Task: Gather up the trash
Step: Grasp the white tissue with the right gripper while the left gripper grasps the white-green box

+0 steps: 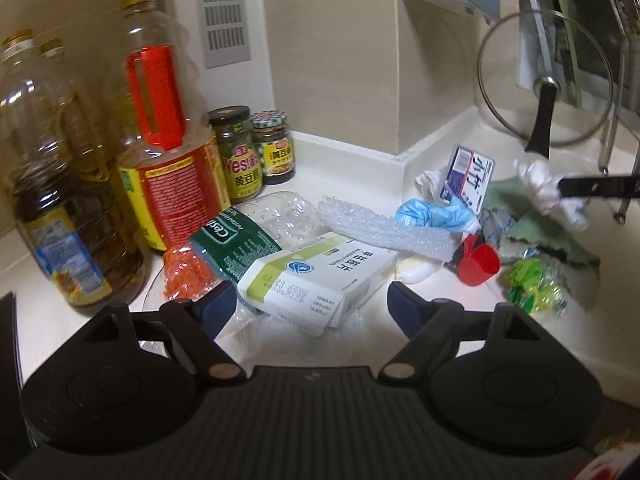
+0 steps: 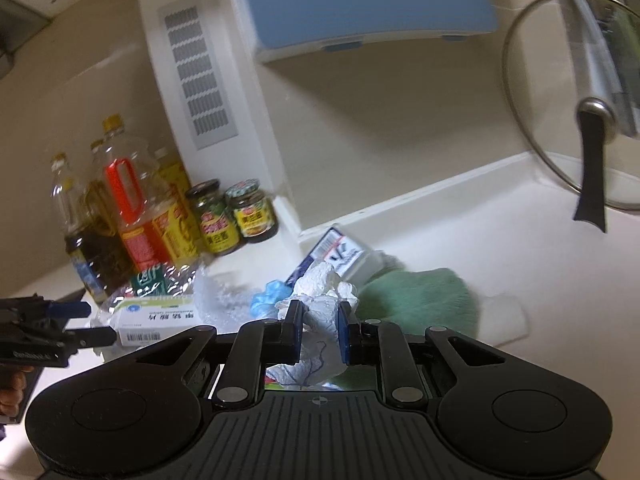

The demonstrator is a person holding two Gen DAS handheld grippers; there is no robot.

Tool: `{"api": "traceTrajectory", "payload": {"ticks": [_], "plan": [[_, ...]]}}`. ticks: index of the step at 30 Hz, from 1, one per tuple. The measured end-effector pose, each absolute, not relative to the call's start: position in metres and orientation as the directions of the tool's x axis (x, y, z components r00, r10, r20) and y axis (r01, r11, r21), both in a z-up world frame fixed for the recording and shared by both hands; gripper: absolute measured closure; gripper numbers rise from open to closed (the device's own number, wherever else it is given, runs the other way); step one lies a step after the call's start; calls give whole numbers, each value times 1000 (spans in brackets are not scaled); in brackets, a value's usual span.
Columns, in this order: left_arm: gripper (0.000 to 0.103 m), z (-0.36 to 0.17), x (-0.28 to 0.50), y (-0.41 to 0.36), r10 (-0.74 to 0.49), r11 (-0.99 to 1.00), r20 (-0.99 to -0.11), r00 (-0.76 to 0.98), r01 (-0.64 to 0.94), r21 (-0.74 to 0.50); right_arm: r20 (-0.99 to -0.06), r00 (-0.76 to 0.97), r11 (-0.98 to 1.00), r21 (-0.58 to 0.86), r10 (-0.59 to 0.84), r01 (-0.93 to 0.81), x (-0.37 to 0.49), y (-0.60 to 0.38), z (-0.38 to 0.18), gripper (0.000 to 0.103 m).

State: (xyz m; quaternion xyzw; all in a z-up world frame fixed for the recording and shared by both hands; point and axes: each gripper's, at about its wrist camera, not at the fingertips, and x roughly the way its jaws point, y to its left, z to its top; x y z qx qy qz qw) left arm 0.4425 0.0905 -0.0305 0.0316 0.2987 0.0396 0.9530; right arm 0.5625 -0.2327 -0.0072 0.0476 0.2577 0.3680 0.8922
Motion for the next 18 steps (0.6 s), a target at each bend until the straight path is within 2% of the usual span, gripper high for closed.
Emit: {"api": "traceTrajectory", "payload": {"ticks": [6,13,16,18], "plan": [[16,-41,462,102,81,992,-581,810,-10,124,-423,615,743,300,665,-598,566,-248,-6,85],[15,-49,478,118,-15,996,-600,800,68,65,-439,623,761,327,648,-561,569,-260,-11,85],[16,-50,482,119,-33,994,-597,802,88,64,-449,625,769,330,638,-548,569,-263,-14,85],[21,-51,483,118,-45,992,-597,801,104,65,-454,628,773,331,633,-541,569,-265,-15,85]]}}
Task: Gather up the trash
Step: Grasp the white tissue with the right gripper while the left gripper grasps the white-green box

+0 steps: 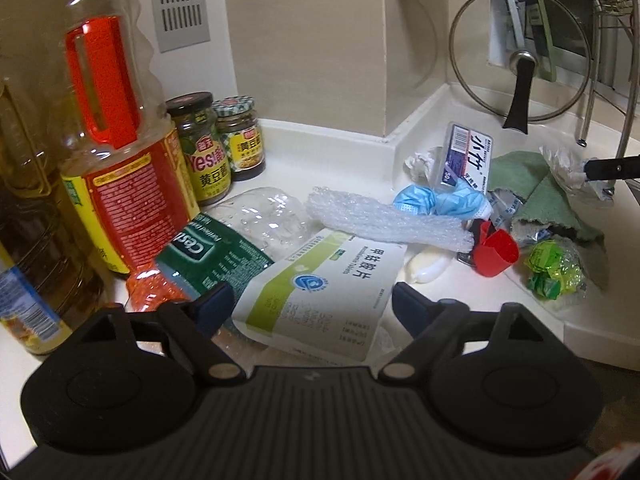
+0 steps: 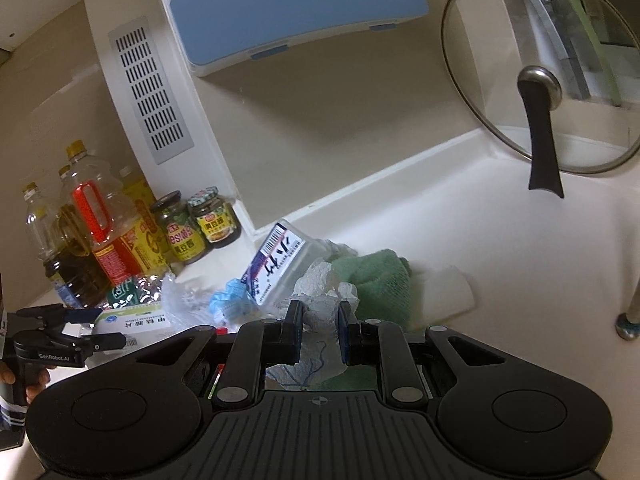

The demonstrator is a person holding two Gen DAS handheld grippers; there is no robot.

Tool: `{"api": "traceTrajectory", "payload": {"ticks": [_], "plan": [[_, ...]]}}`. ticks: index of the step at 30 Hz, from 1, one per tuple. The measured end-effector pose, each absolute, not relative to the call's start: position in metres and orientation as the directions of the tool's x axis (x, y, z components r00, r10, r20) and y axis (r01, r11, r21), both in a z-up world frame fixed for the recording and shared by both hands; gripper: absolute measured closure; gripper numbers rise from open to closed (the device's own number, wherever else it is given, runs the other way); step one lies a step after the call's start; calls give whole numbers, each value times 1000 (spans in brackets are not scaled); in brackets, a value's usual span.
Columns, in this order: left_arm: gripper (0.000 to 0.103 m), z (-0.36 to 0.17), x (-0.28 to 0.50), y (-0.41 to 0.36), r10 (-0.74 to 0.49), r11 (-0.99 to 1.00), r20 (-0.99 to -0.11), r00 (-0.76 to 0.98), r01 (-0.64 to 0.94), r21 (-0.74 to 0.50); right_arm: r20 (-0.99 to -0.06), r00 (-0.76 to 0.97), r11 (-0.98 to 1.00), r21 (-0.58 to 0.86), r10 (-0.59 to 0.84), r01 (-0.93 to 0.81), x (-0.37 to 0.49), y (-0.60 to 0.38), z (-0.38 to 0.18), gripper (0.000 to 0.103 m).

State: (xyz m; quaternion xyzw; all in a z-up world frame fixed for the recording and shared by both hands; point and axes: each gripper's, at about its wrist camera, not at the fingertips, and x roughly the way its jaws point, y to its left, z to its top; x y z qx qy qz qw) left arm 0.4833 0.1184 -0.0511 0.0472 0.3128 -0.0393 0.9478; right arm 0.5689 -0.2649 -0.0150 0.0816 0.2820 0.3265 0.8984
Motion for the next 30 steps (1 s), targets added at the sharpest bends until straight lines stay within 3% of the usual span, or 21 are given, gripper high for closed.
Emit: {"api": "traceTrajectory", "payload": {"ticks": [16,30], "plan": [[26,-44,466,119,-86,990,-555,827,135,47,-460,655,801,336,599,-496,556,-271,-15,85],[27,-4,399,139,-83,996,-433,898,60,-67,-437,668,798,327,603,-506,511,-262,-2,85]]}}
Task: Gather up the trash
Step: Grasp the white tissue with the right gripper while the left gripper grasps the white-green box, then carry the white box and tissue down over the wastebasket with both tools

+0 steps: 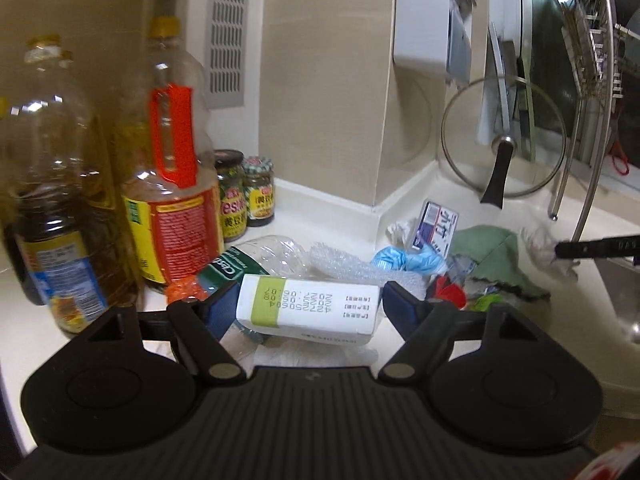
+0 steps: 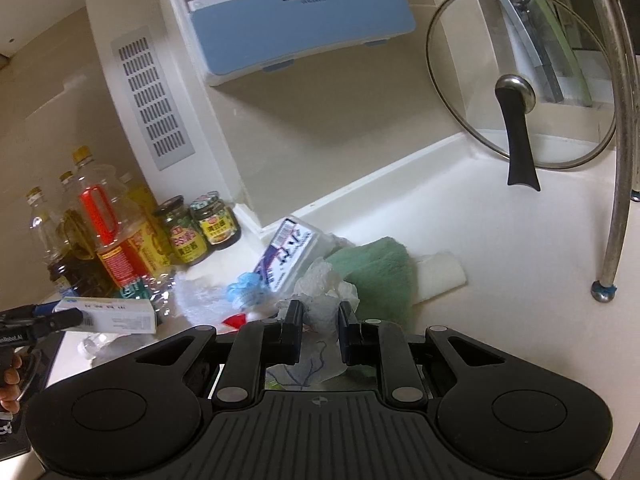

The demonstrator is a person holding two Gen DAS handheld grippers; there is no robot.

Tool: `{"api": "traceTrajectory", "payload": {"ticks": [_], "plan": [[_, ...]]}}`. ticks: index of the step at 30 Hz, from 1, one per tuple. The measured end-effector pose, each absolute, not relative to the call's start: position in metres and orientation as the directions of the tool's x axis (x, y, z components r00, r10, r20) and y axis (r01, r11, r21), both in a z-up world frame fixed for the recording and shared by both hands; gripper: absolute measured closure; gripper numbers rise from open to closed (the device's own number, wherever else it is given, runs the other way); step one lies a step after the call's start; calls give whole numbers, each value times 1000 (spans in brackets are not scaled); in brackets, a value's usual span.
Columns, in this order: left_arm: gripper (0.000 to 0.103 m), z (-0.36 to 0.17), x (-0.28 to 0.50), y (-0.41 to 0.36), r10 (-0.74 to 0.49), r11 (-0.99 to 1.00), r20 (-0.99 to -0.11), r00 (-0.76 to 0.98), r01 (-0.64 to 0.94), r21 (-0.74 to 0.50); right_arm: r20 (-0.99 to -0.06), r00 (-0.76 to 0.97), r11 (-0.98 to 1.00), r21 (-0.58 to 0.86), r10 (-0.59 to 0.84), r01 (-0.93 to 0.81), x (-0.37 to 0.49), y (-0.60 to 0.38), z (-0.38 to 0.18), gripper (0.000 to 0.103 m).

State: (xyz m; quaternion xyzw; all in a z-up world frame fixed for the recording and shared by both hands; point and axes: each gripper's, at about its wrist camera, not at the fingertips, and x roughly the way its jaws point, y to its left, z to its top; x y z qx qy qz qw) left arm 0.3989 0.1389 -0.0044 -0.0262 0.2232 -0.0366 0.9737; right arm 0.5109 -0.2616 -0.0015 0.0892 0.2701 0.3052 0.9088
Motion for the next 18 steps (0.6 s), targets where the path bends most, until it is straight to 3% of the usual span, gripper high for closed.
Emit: {"api": "traceTrajectory", "payload": {"ticks": [18], "plan": [[27,11,279,113,-183,981,-415,891,138,-134,-441,615,755,335,654,-563,370,-250,5,85]]}}
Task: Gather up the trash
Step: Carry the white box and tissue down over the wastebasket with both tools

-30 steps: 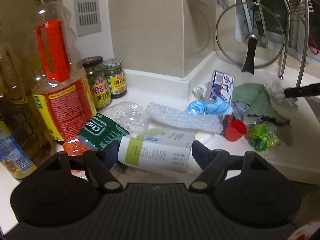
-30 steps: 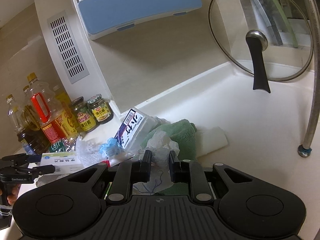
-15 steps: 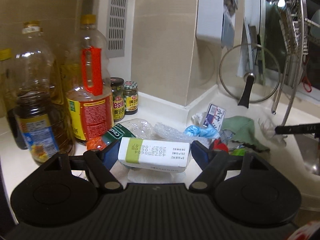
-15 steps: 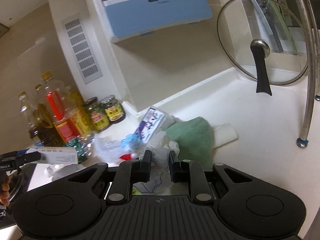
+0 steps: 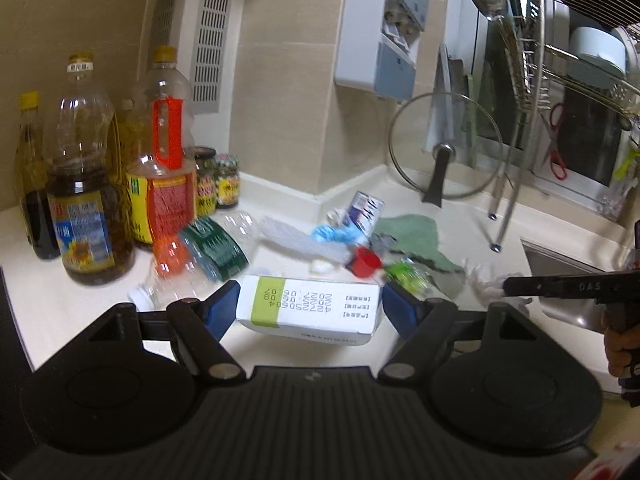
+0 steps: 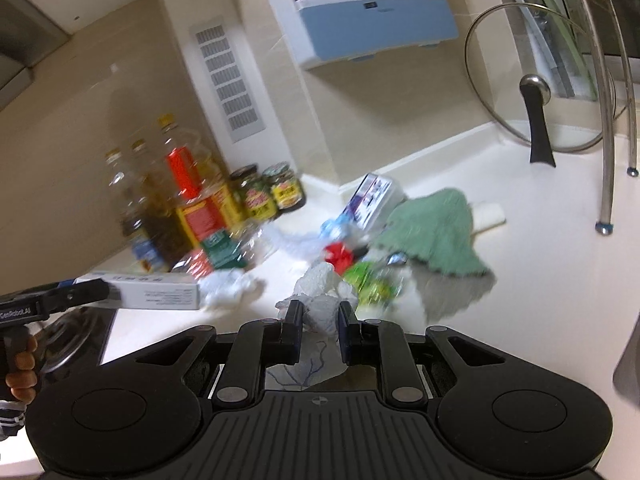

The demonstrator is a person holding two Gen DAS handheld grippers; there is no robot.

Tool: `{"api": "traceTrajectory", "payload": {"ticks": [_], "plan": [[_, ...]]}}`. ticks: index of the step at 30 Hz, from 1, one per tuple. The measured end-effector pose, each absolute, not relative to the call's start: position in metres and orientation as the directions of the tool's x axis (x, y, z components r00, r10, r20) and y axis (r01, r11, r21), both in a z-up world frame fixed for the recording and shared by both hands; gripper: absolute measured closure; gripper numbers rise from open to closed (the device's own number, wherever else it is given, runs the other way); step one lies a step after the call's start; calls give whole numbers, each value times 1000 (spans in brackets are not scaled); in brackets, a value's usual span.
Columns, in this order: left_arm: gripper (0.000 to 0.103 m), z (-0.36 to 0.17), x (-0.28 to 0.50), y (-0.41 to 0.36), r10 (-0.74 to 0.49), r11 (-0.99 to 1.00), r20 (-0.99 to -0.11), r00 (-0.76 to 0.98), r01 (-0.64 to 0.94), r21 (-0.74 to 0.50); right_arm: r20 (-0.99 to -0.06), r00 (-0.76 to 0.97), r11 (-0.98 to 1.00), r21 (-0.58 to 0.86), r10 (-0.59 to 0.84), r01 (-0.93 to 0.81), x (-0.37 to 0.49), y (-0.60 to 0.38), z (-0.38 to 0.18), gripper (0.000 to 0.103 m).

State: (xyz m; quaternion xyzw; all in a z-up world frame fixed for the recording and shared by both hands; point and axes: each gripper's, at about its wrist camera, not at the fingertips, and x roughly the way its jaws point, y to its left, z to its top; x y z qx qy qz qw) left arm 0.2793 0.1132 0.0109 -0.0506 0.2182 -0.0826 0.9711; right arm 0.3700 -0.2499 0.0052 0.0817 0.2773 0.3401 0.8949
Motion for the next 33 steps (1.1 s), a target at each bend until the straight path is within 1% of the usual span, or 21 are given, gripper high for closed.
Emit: {"api": "traceTrajectory", "payload": {"ticks": [8,15,18,25,28,33], "plan": [[27,-2,239,80,-198,977,-445,874,141,-157,-480,565,736,347,672,-581,328,-262,-9,85],[27,-24,215,43,-157,986,-515,843,105,-128,-565,482,721,343,670,-602,311,-270,-41,85],[27,-41,211,30,-137,989,-561,816,80,-126,-601,442,717,351,666,-602,310,-273,-58,85],[27,-85,209,9,-101,991,-639,763,25,-128,-679,377,716,322,630,-619,312,-273,-99,85],[27,-108,213,2,-74,994,-672,736,-2,-111,-700,359,718,314,617,-621,312,-271,-116,85],[27,-151,225,-3,-46,991,-728,684,-60,-120,-725,333,717,309,603,-625,315,-266,-145,85]]}}
